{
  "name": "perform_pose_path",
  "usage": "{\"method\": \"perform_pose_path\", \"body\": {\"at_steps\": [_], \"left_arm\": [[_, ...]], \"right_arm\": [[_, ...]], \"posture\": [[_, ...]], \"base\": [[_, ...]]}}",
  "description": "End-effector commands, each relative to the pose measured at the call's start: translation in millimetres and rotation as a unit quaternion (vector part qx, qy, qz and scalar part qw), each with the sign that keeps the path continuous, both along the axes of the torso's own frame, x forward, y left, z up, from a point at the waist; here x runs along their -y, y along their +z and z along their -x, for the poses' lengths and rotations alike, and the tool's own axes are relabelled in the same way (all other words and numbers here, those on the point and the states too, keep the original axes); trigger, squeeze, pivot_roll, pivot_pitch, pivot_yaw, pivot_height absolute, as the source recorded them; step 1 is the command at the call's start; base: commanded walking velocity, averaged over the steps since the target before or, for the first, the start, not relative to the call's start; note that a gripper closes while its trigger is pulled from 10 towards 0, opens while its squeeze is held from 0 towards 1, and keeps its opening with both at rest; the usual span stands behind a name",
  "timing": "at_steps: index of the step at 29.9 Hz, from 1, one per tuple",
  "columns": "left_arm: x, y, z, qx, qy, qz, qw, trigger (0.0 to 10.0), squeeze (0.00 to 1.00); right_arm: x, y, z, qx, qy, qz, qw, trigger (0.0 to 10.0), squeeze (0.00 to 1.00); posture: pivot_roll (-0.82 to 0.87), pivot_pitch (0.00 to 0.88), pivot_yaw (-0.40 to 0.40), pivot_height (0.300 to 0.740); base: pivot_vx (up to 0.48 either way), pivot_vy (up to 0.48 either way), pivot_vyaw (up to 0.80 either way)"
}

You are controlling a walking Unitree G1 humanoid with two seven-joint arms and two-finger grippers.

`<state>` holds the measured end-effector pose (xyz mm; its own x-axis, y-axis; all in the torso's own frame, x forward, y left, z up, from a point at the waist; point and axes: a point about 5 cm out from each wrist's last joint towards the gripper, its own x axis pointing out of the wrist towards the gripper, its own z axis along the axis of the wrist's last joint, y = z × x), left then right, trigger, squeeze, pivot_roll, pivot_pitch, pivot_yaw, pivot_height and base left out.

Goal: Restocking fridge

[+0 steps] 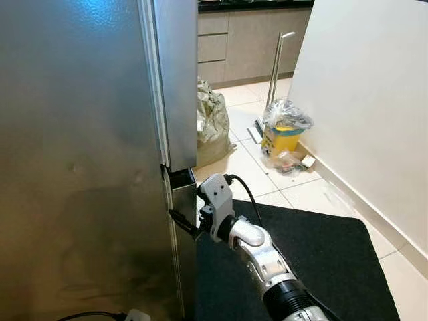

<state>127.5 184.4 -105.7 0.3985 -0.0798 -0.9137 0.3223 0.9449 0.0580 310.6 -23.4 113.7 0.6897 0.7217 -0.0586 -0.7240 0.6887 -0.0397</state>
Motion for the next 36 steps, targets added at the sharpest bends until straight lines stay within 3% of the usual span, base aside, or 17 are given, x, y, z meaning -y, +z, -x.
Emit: {"method": "perform_pose_path", "body": {"at_steps": [1, 2, 8, 11, 16, 36], "left_arm": [[7.4, -5, 13.3, -0.027, -0.001, 0.013, 1.000, 10.0, 0.00], [7.4, -5, 13.2, -0.026, 0.000, 0.013, 1.000, 10.0, 0.00], [7.4, -5, 13.4, -0.027, 0.000, 0.013, 1.000, 10.0, 0.00], [7.9, -5, 13.6, -0.027, -0.001, 0.014, 1.000, 10.0, 0.00], [8.1, -5, 13.5, -0.027, -0.001, 0.015, 1.000, 10.0, 0.00], [7.5, -5, 13.9, -0.027, -0.002, 0.014, 1.000, 10.0, 0.00]], "right_arm": [[-14.5, 26, -1.3, 0.043, -0.004, -0.018, 0.999, 10.0, 0.57], [-14.6, 27, -3.3, 0.043, -0.018, -0.014, 0.999, 10.0, 0.00], [-13.0, 31, -8.5, 0.053, -0.052, 0.001, 0.997, 10.0, 0.00], [-6.0, 37, -16.8, 0.062, -0.103, 0.012, 0.993, 10.0, 0.00], [3.2, 39, -22.2, 0.062, -0.139, 0.016, 0.988, 10.0, 0.00], [44.1, 26, -34.6, 0.048, -0.245, 0.040, 0.967, 10.0, 0.00]], "posture": [[-0.04, 0.026, -0.026, 0.740], [-0.04, 0.026, -0.028, 0.740], [-0.04, 0.026, -0.028, 0.740], [-0.04, 0.027, -0.026, 0.740], [-0.04, 0.028, -0.027, 0.740], [-0.04, 0.029, -0.025, 0.740]], "base": [[0.000, 0.000, 0.00], [0.000, 0.000, 0.00], [0.000, 0.000, 0.00], [0.000, 0.000, 0.00], [0.000, 0.000, 0.00], [0.000, 0.000, 0.00]]}}
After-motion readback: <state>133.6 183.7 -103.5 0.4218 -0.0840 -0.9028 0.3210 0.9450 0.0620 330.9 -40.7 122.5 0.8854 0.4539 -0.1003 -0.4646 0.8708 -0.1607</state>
